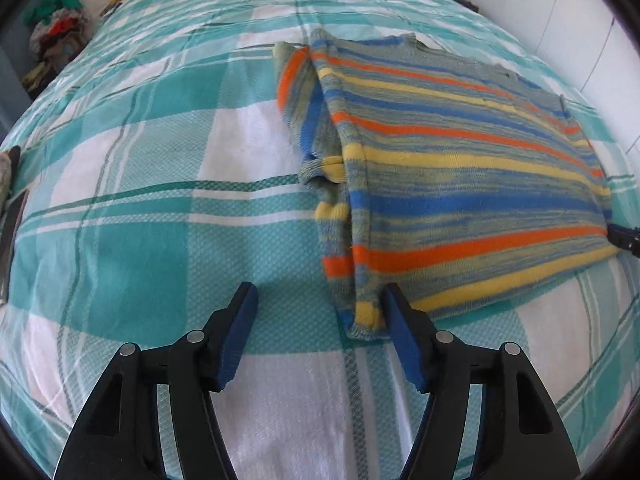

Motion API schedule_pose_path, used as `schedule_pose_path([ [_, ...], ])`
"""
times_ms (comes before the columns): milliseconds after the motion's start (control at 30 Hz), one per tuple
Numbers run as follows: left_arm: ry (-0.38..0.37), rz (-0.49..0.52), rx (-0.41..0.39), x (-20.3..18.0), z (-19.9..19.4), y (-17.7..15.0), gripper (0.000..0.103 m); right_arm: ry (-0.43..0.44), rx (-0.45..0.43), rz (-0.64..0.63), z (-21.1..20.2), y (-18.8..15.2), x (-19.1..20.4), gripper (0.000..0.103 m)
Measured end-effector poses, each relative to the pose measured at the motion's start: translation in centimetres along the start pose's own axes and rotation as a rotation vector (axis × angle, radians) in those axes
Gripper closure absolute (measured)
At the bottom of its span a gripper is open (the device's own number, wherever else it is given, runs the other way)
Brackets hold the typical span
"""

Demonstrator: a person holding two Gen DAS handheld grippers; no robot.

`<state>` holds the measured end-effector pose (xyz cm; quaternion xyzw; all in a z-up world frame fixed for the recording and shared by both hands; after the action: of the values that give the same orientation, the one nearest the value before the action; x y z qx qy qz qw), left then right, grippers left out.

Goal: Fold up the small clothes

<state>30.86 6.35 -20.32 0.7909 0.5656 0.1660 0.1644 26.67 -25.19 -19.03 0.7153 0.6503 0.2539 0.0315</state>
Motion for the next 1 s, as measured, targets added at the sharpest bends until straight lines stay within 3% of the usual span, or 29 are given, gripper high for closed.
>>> schedule_pose_path([
  [67, 0.008, -0.02, 0.013, 0.3, -1.1, -0.6, 0.036, -0.019, -0.024, 0.053, -1.3, -0.4, -0.7, 0.088],
  [133, 0.01, -0.034, 0.024, -0.1, -2.5, -1.6, 0.037, -0.075, -0.061, 0.079, -2.9, -1.0, -0.7, 0.083],
  [233, 0.018, -0.028, 0.002, -2.0, -4.7, -3.6, 0.023, -0.085, -0.123, 0.082, -5.1, -2.4, 0.1, 0.078],
  [300, 0.039, -0.023, -0.021, -3.5, -5.7, -4.9, 0.016, -0.083, -0.17, 0.102, -6.1, -3.7, 0.6, 0.053],
  [333, 0.047, -0.017, -0.023, -4.2, -5.8, -5.5, 0.014, -0.082, -0.191, 0.114, -6.5, -4.3, 1.0, 0.05],
  [433, 0.063, -0.019, 0.001, -5.6, -4.7, -7.4, 0.014, -0.097, -0.201, 0.131, -6.3, -6.7, 1.5, 0.049],
  [600, 0.082, -0.075, -0.024, -5.5, -3.9, -8.9, 0.002, -0.153, -0.208, 0.162, -4.8, -10.0, 0.2, 0.048],
  [1000, 0.078, -0.058, -0.049, -5.5, -3.6, -9.5, 0.001, -0.228, -0.264, 0.118, -3.9, -10.6, 0.4, 0.045],
])
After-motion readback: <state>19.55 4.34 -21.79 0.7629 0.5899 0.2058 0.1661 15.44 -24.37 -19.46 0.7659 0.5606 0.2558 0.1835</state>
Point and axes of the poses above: each gripper's, at about its wrist camera, not at the fingertips, and z roughly the way its jaws point, x to its left, y to its top, the point moved 7 cm from there along z, roughly the way its jaws point, and after that the axes turned 12 degrees about z, right-handed, at the moved point
